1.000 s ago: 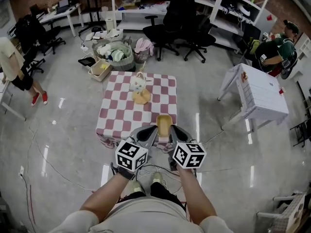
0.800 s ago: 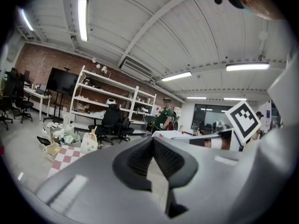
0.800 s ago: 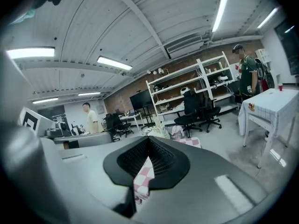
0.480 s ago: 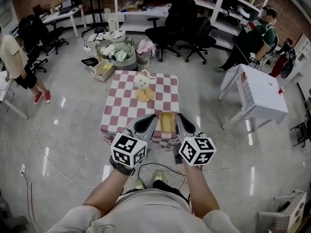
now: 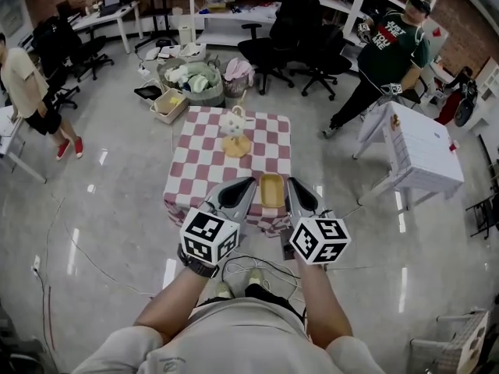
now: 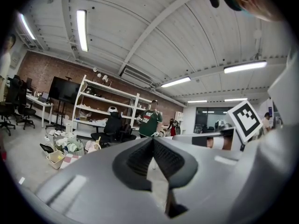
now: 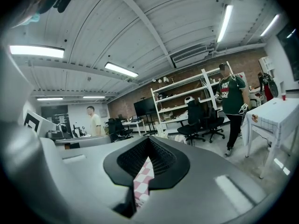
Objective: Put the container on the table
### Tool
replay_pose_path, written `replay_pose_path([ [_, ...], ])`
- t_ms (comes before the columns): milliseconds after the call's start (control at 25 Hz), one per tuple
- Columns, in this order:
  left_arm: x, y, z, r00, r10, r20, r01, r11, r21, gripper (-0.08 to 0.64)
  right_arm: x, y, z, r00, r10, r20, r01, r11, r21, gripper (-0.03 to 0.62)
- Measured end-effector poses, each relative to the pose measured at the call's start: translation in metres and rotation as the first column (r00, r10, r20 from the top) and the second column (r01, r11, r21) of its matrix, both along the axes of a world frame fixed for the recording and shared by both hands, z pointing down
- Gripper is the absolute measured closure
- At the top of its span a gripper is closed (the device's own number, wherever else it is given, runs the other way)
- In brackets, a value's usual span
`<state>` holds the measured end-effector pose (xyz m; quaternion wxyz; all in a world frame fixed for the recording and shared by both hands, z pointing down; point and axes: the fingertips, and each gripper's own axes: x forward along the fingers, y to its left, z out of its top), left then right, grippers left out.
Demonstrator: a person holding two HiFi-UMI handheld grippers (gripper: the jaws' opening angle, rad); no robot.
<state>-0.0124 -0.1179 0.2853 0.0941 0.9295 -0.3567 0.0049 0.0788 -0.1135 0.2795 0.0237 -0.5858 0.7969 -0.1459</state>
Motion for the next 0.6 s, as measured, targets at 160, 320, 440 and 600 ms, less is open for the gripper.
replay_pose_path([
  [160,-0.0009,-0.0019,0.0037,1.0,0.001,-0.004,-0.001,1.0,-0.008,0.554,-0.0019,-0.0007,0.0035,1.0,0.001,-0.005,-0.001,1.0,-0.007,0.583],
  [320,-0.0007,-0.0041,0.0064,1.0,0.003,-0.005,-0.003,1.0,-0.01,0.554,-0.0028,-0.002,0.0059,1.0,0.003,-0.009,-0.003,1.0,-0.008,0.583],
  [440,-0.001,-0.0062,0.0069,1.0,0.003,-0.005,-0.003,1.0,-0.011,0.554,-0.0035,-0.0041,0.0063,1.0,0.003,-0.01,-0.003,1.0,-0.007,0.583],
  [600,-0.0027,-0.0087,0.0052,1.0,0.001,-0.005,-0.001,1.0,-0.007,0.554,-0.006,-0.0067,0.0063,1.0,0.002,-0.012,-0.002,1.0,-0.007,0.583],
])
